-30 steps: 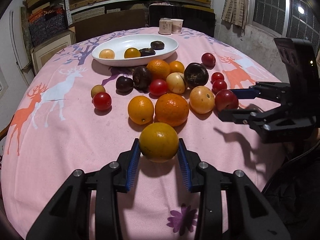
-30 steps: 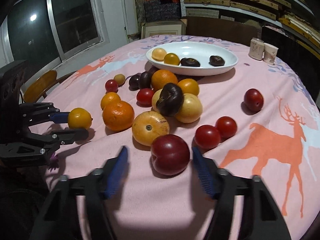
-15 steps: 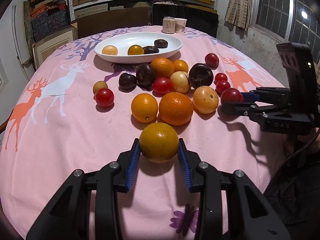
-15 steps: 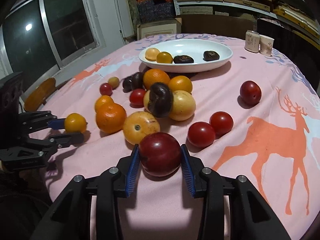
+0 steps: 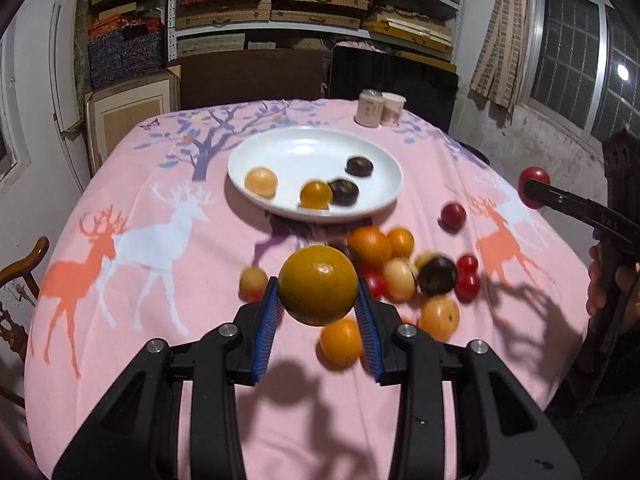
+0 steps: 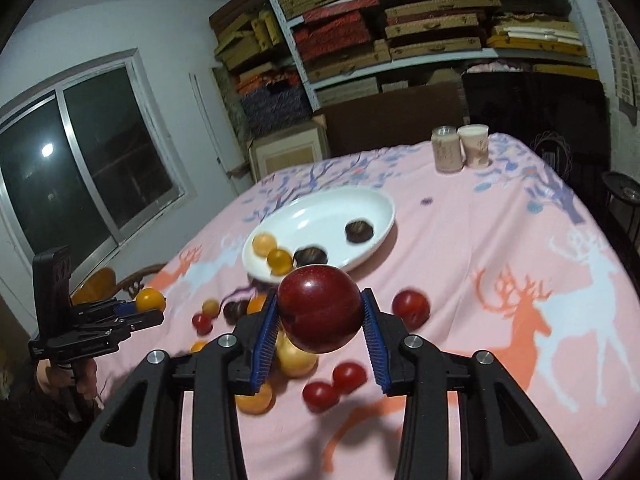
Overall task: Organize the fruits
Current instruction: 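Release the yellow orange and red tomato onto the white plate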
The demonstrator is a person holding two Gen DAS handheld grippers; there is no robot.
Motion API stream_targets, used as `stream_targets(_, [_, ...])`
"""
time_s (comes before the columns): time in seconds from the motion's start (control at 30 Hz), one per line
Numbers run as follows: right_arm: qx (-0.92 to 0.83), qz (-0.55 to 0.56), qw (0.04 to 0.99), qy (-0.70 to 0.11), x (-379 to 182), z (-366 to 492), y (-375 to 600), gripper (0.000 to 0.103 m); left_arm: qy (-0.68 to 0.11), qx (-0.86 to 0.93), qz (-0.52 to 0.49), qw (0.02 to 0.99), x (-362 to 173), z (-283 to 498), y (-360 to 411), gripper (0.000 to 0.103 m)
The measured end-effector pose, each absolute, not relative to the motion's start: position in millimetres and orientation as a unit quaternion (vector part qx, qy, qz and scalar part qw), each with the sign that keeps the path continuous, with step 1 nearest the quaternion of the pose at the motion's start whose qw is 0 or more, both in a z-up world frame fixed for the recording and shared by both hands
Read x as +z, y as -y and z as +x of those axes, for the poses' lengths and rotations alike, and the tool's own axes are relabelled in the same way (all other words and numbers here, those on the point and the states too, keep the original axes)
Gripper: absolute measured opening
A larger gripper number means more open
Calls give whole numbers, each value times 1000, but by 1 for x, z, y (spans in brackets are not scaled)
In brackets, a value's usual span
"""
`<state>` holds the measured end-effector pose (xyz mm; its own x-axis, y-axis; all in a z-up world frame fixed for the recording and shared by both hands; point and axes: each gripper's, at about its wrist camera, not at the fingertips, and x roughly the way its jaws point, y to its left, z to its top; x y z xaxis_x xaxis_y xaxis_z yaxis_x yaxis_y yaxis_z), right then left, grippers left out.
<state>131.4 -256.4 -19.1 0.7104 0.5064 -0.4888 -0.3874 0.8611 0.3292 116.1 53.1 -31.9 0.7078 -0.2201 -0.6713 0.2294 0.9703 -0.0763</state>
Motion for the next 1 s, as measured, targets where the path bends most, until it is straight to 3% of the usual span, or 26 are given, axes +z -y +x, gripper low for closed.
stream_targets(0.37, [245,66,918,-305,-7,239,209,40,-372,-120,4,920,-13,241,-31,36])
stream_targets(0.77, [221,7,902,-371,-58,353,139,42,-445,-100,4,890,-79,361,-16,36])
stream_targets(0.87, [211,-2,910,-358,-58,352,135,63,-437,-99,0,894,-78,358,-20,47])
stream_targets(1.0, [209,22,915,-345,-47,336,150,65,-408,-97,-9,908,-63,332,-27,57])
